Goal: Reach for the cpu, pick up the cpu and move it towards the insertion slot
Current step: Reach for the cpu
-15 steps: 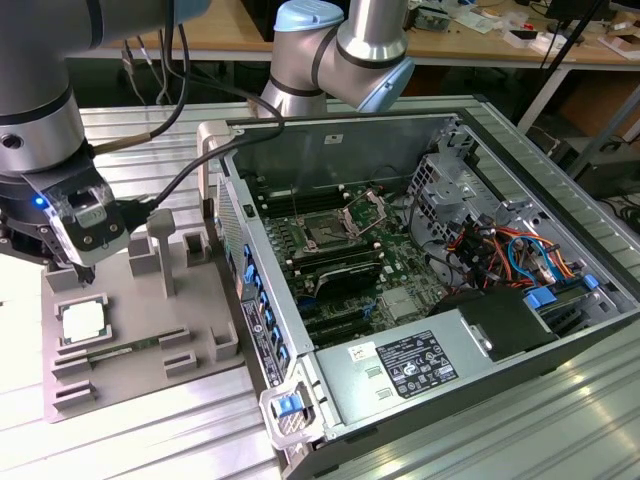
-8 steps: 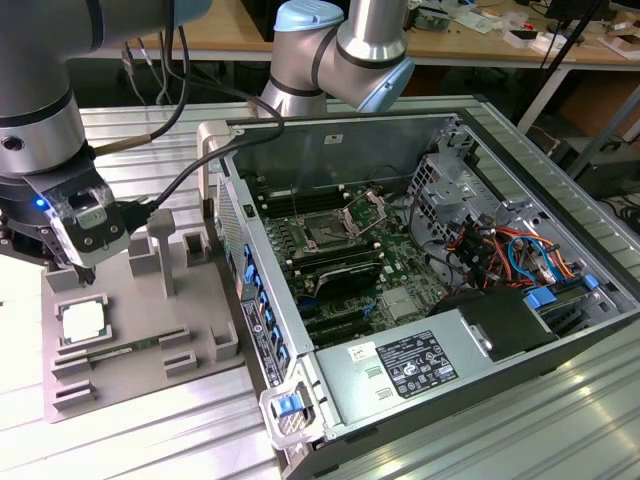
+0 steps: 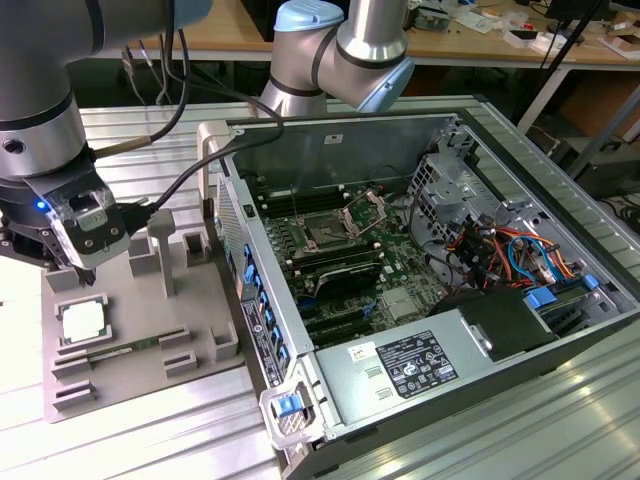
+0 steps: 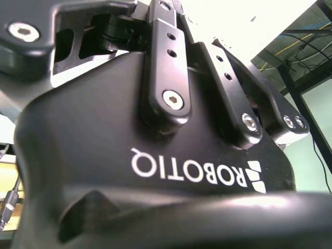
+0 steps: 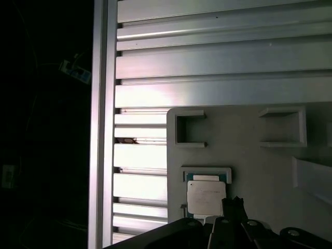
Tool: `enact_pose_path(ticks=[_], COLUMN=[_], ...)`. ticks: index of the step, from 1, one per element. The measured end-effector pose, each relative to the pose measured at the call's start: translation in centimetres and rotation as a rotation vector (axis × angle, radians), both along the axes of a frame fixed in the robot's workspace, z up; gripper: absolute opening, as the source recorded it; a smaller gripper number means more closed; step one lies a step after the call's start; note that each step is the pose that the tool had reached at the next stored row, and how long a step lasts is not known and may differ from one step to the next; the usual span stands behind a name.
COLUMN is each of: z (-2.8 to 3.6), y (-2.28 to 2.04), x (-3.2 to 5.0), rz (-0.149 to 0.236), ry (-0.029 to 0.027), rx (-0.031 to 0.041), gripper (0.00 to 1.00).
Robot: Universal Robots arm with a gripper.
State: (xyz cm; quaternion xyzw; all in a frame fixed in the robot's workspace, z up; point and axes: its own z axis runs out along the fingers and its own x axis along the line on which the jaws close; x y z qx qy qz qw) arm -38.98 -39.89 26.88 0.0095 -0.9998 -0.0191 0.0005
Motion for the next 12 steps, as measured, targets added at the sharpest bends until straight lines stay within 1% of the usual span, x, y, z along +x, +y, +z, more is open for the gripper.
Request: enact_pose_path(ticks=[12], z=[-0.21], y=[-0.11], x=[-0.04], rz=[0.000], ry=[0.0001], rx=[0.0000], gripper=[0.11])
